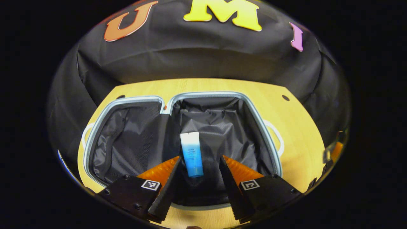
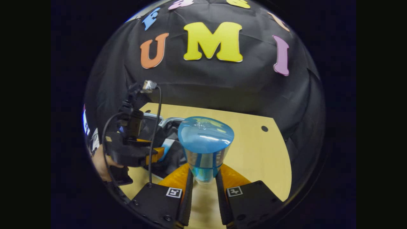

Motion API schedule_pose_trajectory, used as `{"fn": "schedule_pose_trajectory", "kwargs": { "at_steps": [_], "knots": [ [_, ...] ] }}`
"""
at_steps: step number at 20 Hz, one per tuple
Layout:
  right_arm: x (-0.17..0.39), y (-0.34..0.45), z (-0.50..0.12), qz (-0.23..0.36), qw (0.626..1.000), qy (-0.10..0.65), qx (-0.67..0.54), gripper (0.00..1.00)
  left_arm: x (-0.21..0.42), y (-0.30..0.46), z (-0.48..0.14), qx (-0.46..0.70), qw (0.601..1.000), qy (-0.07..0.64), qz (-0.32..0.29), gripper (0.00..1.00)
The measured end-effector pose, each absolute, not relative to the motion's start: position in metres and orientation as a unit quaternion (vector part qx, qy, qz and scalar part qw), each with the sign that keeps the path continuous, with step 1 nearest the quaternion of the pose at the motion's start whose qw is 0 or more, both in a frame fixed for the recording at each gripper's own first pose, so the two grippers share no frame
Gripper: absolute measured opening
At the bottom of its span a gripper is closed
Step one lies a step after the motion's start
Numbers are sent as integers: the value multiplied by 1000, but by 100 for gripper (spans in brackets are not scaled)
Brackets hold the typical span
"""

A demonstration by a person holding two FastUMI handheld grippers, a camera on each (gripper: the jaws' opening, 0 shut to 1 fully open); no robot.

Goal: First open the suitcase, pack the skin care products into it, and then close the suitcase.

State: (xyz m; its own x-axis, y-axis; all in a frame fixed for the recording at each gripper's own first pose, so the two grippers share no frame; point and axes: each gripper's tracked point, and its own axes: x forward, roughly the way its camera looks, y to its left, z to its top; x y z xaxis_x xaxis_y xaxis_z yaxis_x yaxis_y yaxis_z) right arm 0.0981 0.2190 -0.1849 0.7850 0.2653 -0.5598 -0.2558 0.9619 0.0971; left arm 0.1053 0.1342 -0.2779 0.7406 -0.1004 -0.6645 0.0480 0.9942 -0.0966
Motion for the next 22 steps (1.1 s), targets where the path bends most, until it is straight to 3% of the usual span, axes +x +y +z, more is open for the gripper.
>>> {"fn": "schedule_pose_trajectory", "kwargs": {
  "at_steps": [1, 2, 3, 14, 22],
  "knots": [
    [100, 233, -192, 146, 939, 309, 17, 34, 99, 139, -270, -32, 939, 339, -41, 77],
    [103, 247, -200, 158, 934, 320, 25, 33, 92, 146, -262, -28, 945, 323, -42, 85],
    [108, 260, -207, 166, 929, 329, 26, 34, 83, 150, -260, -25, 948, 313, -50, 78],
    [141, 327, -295, 147, 891, 429, 25, 34, 16, 252, -211, -29, 984, 178, -3, 79],
    [157, 349, -318, 125, 878, 461, 16, 34, 1, 310, -206, -49, 985, 157, 47, 80]
  ]
}}
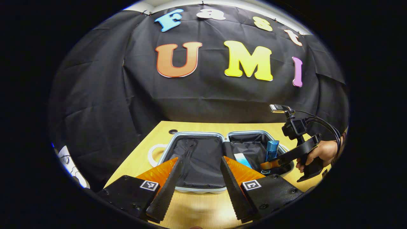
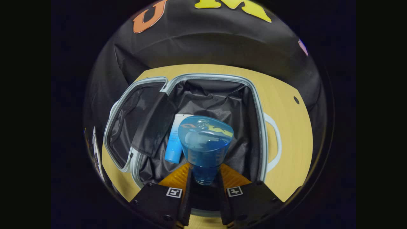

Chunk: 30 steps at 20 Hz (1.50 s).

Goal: First open the suitcase, pack the skin care products into it, and then close the suitcase.

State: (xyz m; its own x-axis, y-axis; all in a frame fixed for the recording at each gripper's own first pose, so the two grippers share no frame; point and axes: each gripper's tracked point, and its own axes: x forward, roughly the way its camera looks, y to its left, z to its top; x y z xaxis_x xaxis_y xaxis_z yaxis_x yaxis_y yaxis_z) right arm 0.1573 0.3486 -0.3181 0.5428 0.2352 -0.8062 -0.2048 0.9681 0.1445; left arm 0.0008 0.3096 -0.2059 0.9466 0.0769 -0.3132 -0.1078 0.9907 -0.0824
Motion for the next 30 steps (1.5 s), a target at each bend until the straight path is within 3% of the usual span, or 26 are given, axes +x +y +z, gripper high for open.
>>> {"fn": "schedule_pose_trajectory", "kwargs": {
  "at_steps": [13, 18, 23, 24, 30],
  "knots": [
    [169, 353, -343, 67, 864, 496, 52, 35, -11, 427, -265, -146, 956, 193, 165, 81],
    [182, 352, -309, 78, 886, 454, 56, 51, 14, 457, -281, -186, 948, 197, 166, 85],
    [177, 341, -236, 113, 907, 394, 95, 72, 48, 473, -299, -238, 936, 201, 162, 84],
    [170, 333, -221, 119, 911, 382, 99, 81, 55, 472, -302, -256, 932, 201, 160, 84],
    [131, 256, -144, 86, 941, 319, 78, 82, 90, 474, -331, -344, 902, 208, 156, 85]
  ]
}}
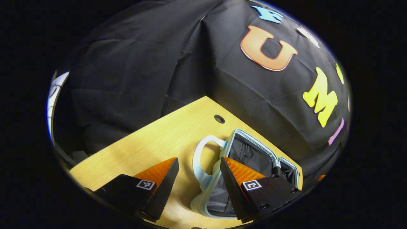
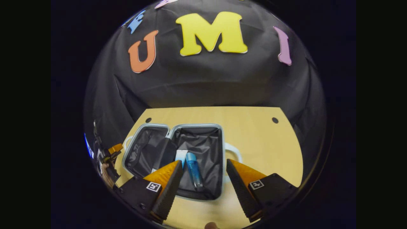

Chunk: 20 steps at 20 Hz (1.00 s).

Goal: First open the suitcase, pack the skin care products into it, and then close the suitcase.

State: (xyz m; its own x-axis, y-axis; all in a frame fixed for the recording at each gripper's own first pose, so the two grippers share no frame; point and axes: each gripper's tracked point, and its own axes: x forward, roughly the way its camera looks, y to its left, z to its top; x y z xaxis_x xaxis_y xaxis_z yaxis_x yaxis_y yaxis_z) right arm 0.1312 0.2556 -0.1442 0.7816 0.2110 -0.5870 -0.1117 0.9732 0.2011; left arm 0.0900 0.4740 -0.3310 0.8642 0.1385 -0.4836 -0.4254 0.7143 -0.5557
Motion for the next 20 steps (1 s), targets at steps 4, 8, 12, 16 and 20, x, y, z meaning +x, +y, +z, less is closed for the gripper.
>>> {"fn": "schedule_pose_trajectory", "kwargs": {
  "at_steps": [4, 8, 12, 16, 20],
  "knots": [
    [111, 194, -70, 29, 968, 244, 47, 78, 105, 470, -354, -439, 862, 210, 141, 85],
    [90, 162, -12, -13, 983, 179, 27, 78, 120, 466, -362, -471, 847, 208, 132, 73],
    [70, 136, 27, -45, 990, 137, 12, 78, 127, 463, -372, -483, 837, 219, 134, 41],
    [58, 114, 41, -64, 990, 120, 21, 79, 134, 464, -372, -469, 845, 219, 133, 22],
    [47, 92, 46, -77, 992, 99, 18, 79, 134, 464, -351, -450, 857, 210, 134, 9]
  ]
}}
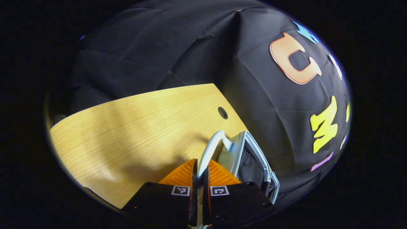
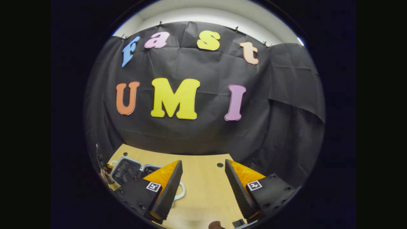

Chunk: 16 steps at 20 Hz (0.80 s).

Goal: First open the suitcase, pack the skin care products into it, and then close the suitcase.

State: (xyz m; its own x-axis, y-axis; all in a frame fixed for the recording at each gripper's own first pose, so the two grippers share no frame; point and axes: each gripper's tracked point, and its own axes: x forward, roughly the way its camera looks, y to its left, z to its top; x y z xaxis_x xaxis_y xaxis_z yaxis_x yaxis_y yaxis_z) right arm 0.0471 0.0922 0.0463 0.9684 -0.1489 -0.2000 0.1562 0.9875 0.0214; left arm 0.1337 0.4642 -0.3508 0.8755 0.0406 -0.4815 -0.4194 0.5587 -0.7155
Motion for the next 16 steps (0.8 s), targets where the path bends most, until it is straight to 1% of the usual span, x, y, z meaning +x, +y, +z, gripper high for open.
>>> {"fn": "schedule_pose_trajectory", "kwargs": {
  "at_steps": [2, 3, 4, 7, 10, 13, 16],
  "knots": [
    [46, 83, 50, -77, 993, 88, 21, 79, 130, 468, -325, -433, 871, 190, 135, 6],
    [46, 78, 52, -77, 993, 83, 22, 79, 129, 469, -310, -424, 877, 181, 137, 13],
    [47, 74, 54, -74, 994, 76, 23, 79, 129, 465, -293, -415, 883, 172, 136, 5],
    [50, 64, 60, -61, 996, 59, 31, 80, 123, 453, -244, -351, 914, 152, 136, 4],
    [50, 48, 61, -40, 997, 57, 36, 80, 126, 419, -185, -273, 944, 125, 136, 4],
    [48, 33, 58, -27, 998, 45, 40, 79, 123, 388, -153, -209, 961, 105, 148, 4],
    [48, 12, 51, -14, 998, 45, 41, 80, 115, 362, -131, -163, 969, 85, 163, 4]
  ]
}}
